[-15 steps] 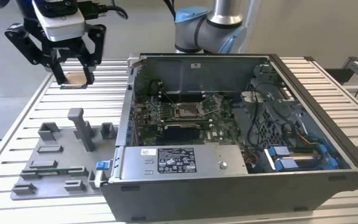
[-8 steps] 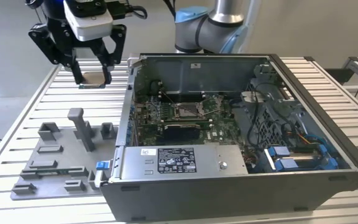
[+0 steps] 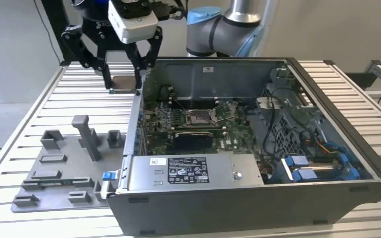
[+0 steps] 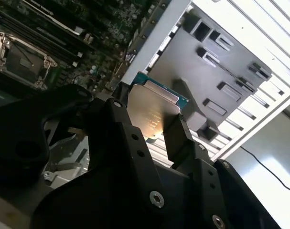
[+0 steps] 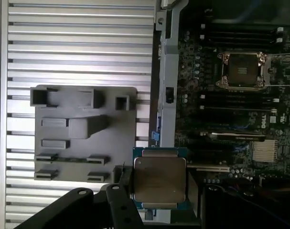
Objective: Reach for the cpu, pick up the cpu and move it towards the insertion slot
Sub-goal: 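Pick up the cpu and move it towards the insertion slot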
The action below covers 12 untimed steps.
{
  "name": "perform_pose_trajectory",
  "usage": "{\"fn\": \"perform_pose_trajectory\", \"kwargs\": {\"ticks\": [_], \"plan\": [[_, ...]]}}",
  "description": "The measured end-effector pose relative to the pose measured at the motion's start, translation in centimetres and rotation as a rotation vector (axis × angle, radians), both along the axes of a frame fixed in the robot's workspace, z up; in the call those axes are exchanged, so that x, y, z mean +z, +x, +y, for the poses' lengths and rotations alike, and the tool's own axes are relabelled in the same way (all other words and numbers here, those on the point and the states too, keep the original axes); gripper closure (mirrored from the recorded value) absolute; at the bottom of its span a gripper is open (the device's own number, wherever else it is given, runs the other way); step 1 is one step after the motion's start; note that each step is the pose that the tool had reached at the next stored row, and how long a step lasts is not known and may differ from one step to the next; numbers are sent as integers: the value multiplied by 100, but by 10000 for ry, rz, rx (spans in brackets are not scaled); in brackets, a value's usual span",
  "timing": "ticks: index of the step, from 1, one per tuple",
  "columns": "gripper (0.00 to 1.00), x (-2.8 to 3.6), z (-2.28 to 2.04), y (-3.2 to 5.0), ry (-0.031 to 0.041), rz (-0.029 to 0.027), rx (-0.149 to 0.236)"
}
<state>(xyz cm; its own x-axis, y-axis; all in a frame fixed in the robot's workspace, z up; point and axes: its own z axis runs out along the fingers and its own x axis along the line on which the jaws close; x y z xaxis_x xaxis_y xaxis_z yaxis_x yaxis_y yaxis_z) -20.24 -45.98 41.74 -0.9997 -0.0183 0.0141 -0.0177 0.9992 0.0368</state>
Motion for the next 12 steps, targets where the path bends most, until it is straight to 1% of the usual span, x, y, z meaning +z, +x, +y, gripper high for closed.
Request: {"fn": "perform_pose_trajectory", "kwargs": {"ticks": [12], "plan": [[100,-7,0,546,0,0,16]]}}
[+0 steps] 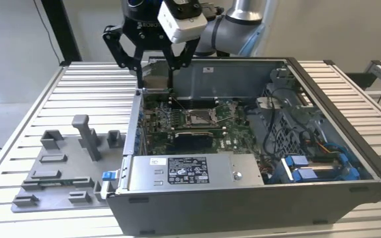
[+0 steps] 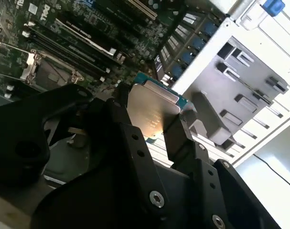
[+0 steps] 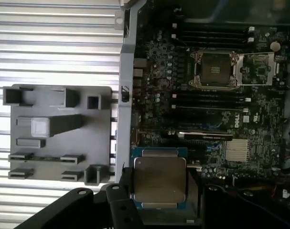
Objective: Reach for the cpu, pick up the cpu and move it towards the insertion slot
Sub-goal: 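Pick up the cpu and move it towards the insertion slot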
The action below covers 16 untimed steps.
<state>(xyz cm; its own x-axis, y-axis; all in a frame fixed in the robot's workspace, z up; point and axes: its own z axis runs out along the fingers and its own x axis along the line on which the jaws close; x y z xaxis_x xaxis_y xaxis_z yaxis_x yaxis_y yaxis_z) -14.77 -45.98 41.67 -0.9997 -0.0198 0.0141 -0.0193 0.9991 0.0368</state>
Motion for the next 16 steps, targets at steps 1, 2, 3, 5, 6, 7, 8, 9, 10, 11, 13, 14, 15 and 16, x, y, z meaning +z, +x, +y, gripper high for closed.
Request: {"fn": "perform_pose_trajectory", "kwargs": {"ticks": [1,2,3,5,6,7,8,9,10,11,13,14,15,16], "plan": [[100,-1,0,45,0,0,-1],[100,-2,0,90,0,0,-1],[100,-4,0,136,0,0,-1],[100,-7,0,226,0,0,-1],[100,-9,0,272,0,0,-1],[100,-10,0,314,0,0,-1],[100,-13,0,364,1,-1,0],[100,-14,0,406,0,-1,-1],[100,-16,0,452,1,0,-1],[100,-17,0,499,0,0,0],[100,-22,0,590,1,0,-1],[100,-24,0,636,1,-1,-1],[100,-26,0,681,0,0,0],[100,-28,0,726,0,0,-1]]}}
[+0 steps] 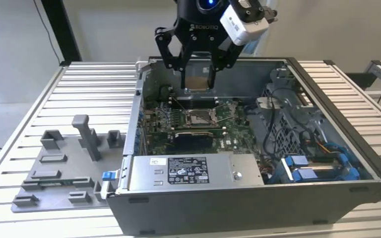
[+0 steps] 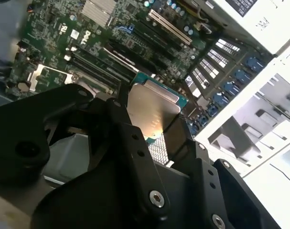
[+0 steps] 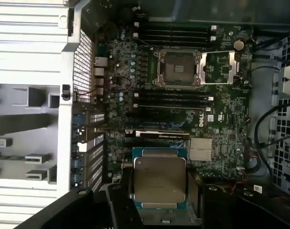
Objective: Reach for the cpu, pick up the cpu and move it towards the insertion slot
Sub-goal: 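Pick up the cpu and move it towards the insertion slot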
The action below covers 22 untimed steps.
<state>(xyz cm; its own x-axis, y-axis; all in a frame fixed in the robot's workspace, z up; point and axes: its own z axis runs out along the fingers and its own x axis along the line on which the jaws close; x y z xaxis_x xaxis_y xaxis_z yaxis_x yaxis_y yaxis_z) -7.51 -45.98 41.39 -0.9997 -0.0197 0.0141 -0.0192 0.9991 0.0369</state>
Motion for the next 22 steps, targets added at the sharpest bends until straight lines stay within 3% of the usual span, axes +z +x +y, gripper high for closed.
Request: {"fn": "perform_pose_trajectory", "kwargs": {"ticks": [7,12,17,20,22], "plan": [[100,-20,0,310,0,0,-8],[100,-44,5,326,1,0,-488],[100,-44,14,333,0,0,-496],[100,-45,59,345,1,1,-522],[100,-49,114,346,1,-1,-526]]}}
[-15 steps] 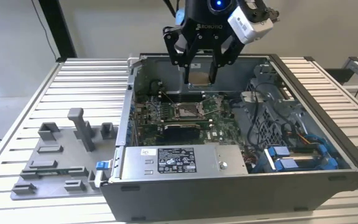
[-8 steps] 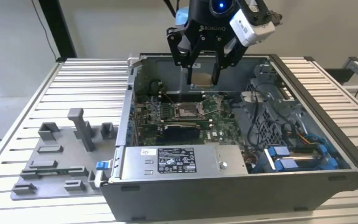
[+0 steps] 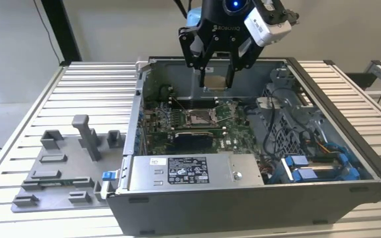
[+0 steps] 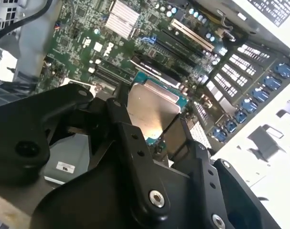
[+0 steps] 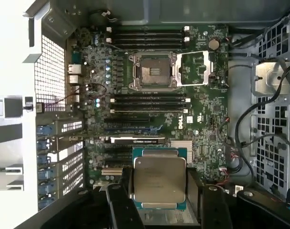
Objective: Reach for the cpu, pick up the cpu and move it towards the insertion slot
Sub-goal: 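Pick up the cpu and move it towards the insertion slot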
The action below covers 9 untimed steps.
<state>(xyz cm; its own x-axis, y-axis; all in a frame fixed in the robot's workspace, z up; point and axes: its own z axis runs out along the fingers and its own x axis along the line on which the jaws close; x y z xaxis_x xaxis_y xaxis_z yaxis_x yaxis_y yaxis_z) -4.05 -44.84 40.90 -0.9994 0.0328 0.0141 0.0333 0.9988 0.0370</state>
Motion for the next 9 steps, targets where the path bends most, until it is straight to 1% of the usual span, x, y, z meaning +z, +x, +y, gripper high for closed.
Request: {"fn": "perform_pose_trajectory", "kwargs": {"ticks": [5,9], "plan": [[100,-21,164,0,-8,2,-1],[100,-34,331,0,-12,1,-1]]}}
